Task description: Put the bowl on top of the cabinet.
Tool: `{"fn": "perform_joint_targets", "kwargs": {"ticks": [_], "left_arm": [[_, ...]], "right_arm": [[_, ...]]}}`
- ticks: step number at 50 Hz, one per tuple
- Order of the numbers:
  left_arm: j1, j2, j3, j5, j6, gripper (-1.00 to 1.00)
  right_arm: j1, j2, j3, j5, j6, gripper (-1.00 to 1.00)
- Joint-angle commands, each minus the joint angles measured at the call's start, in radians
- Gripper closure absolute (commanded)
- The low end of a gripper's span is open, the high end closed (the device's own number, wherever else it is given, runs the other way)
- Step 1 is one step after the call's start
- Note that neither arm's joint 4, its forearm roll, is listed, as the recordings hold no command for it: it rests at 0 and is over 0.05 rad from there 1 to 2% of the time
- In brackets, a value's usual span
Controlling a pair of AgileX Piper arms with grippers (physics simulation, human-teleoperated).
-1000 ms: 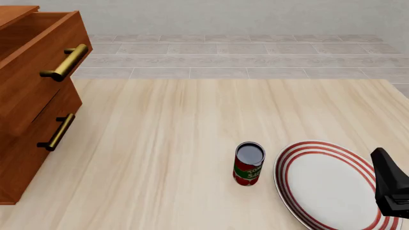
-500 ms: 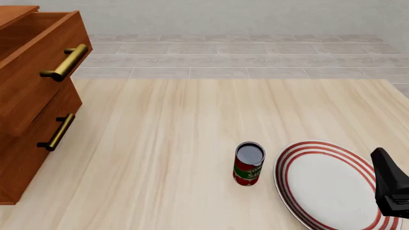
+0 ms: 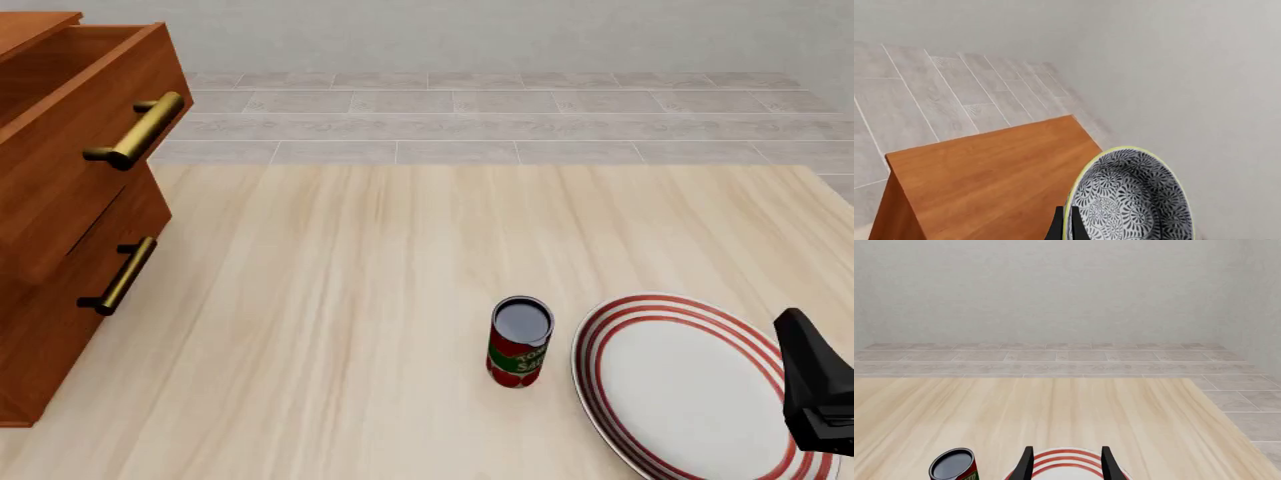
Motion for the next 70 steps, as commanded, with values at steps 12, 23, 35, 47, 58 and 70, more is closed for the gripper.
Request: {"fn": "perform_joint_targets", "kwargs": {"ticks": [12,23,35,47,58,70], "left_arm": [[0.022,0.067,0.022,-0.051,0.043,1.00],[0.031,0.082,0.028,-0.067,0.054,1.00],[0.029,0.073,0.044,-0.081,0.064,-1.00],[0.021,-0.004,0.060,-0.070,0.065,-1.00],[-0.028,-0.205,0.097,-0.049,0.062,-1.00],[-0.047,-0.371,0.107,-0.012,0.075,-1.00]], "right_arm": [[0.000,0.000,0.000,0.000,0.000,-1.00],[0.000,0.000,0.000,0.000,0.000,-1.00],[0.000,0.000,0.000,0.000,0.000,-1.00],[0.000,0.000,0.000,0.000,0.000,-1.00],[0.000,0.000,0.000,0.000,0.000,-1.00],[0.000,0.000,0.000,0.000,0.000,-1.00]]}}
